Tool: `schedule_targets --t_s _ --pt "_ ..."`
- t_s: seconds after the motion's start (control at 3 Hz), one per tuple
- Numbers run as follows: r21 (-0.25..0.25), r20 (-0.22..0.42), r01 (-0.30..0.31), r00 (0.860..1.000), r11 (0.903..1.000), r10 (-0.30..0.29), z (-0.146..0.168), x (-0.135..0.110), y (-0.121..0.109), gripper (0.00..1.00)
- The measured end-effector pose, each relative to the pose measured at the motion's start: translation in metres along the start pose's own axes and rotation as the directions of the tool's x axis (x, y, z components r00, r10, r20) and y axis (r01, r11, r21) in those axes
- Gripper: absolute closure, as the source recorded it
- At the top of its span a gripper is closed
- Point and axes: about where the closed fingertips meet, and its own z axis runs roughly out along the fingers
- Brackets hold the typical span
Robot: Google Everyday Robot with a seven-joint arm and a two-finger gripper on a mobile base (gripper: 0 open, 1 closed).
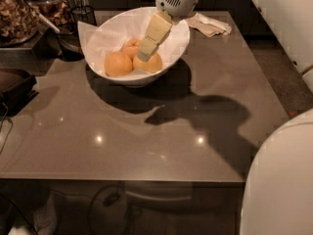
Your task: Pick orange from white bowl
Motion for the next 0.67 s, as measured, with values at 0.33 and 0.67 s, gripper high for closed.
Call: schedule_targets --t_s 0.33,0.67 --pt "-0.031 0.016 0.007 1.0 0.9995 -0.006 0.01 -0.015 0.001 0.09" --pt "-0.059 0.022 0.009 1.0 0.9982 -0.008 0.021 -0.023 0.001 0.22"
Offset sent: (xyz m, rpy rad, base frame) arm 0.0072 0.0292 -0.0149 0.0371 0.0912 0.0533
